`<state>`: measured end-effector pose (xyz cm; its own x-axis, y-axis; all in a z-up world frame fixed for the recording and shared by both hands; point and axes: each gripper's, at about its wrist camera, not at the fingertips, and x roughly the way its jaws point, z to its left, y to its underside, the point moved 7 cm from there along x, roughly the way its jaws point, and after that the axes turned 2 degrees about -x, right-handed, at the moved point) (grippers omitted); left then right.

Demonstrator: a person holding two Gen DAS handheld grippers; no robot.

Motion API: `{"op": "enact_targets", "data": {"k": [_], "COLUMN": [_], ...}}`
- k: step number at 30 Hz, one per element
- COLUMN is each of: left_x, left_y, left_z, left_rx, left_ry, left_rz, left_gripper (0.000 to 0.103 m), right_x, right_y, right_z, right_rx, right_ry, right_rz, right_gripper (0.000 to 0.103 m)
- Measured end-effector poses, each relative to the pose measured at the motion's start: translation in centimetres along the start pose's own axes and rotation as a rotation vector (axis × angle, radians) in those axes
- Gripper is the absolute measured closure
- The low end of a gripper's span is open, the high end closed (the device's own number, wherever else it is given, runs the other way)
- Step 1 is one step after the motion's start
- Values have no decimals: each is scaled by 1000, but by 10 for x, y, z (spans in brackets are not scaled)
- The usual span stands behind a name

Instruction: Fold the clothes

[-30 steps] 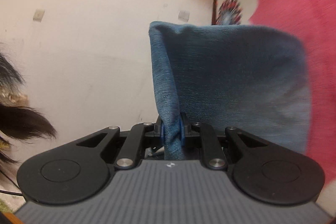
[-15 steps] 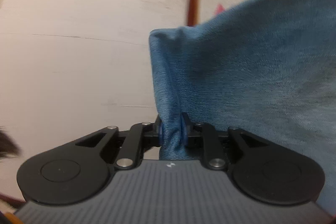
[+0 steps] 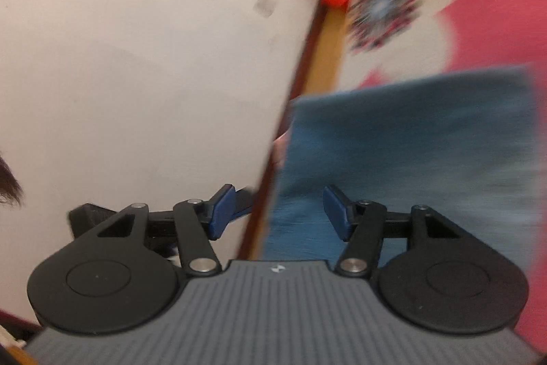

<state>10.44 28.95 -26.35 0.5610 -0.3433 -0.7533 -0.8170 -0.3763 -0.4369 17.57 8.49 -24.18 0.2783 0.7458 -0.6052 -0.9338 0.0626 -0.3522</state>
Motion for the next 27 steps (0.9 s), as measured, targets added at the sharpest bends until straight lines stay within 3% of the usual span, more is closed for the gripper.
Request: {"op": "enact_targets", "data": {"k": [2,5,9,12,17,21,25,27], "left_x": [10,23,25,25,29,31,18,11], "left_y": [8,22,25,26,23,25,23,20], "left_z": [-17,-22,-17,-21,-25,-21,-23,-25], "left_rx": [99,223,267,339,415,415,409,413], "left_ry": [11,-54,-80,-108,-157,-179,-196,-204], "left_rz": [56,93,113,127,148,167,166,165], "left_gripper": [44,44,45,45,41,37,39,41], "right_x": [-30,-71,-98,-87,-42,-20,-44,-63], "right_y": [3,21,52,69,100,121,108,91], "right_z": [-19,-50,-64,-59,-48,-78,-78,-76], "right_rx": [-38,-115,-265,-422,-609,-604,-536,-509], "right_ry": [96,231,352,343,240,231,218,224], "right_rz": [-21,0,68,121,213,254,269,228], "right_gripper": [55,68,74,74,75,75,77,77]}}
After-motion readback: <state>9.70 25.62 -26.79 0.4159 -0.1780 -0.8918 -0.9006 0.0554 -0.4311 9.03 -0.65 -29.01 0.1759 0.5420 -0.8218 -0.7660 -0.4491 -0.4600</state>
